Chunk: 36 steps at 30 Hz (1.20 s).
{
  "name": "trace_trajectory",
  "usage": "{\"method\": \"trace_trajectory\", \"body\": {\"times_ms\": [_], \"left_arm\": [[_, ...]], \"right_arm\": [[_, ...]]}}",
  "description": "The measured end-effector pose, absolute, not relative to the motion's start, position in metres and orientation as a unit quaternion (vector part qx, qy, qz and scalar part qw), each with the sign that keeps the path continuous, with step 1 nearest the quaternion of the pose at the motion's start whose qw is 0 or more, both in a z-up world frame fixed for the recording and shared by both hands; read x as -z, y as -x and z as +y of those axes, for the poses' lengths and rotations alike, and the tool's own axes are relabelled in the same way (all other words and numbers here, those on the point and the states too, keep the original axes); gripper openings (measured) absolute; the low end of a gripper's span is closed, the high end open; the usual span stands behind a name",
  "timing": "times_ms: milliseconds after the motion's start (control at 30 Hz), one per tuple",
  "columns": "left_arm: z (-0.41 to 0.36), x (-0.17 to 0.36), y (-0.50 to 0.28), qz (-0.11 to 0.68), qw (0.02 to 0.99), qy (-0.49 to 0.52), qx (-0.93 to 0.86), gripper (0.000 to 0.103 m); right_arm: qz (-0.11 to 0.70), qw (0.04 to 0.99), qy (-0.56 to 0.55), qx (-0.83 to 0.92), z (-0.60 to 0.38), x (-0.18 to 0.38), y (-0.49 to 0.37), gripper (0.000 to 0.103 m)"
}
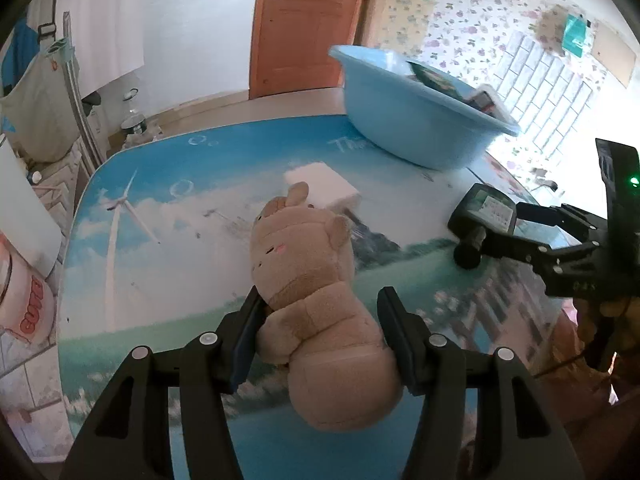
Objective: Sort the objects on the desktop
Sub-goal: 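Lift the plush bear with the left tool while the right tool lifts the black MEN'S box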
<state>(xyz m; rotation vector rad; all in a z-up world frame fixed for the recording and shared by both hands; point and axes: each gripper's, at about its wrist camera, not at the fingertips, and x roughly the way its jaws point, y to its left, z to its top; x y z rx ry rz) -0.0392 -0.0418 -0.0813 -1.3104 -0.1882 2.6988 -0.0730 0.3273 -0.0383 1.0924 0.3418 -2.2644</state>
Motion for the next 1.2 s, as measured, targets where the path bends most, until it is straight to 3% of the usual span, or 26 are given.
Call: {"method": "trace_trajectory", "body": {"times_ms": [633,900,1200], "left_arm": [[0.033,0.091,0.033,-0.002,0.117,0.443,-0.889,0.059],[0.044,0.098,0.037,0.025,0.105,0.432,-0.895,0.091],[0.047,0.103,0.039,0.028,0.093,0.421,-0.902,0.103]], "right_arm": [[0.083,0.203,-0.423,0.879,0.413,0.039,0.061,0.09],[0.104,0.207,-0.44,0.868,0.404,0.043,0.05,0.091],[0.129,0.23,-0.423,0.867,0.397,0.052,0.049,0.094]]}}
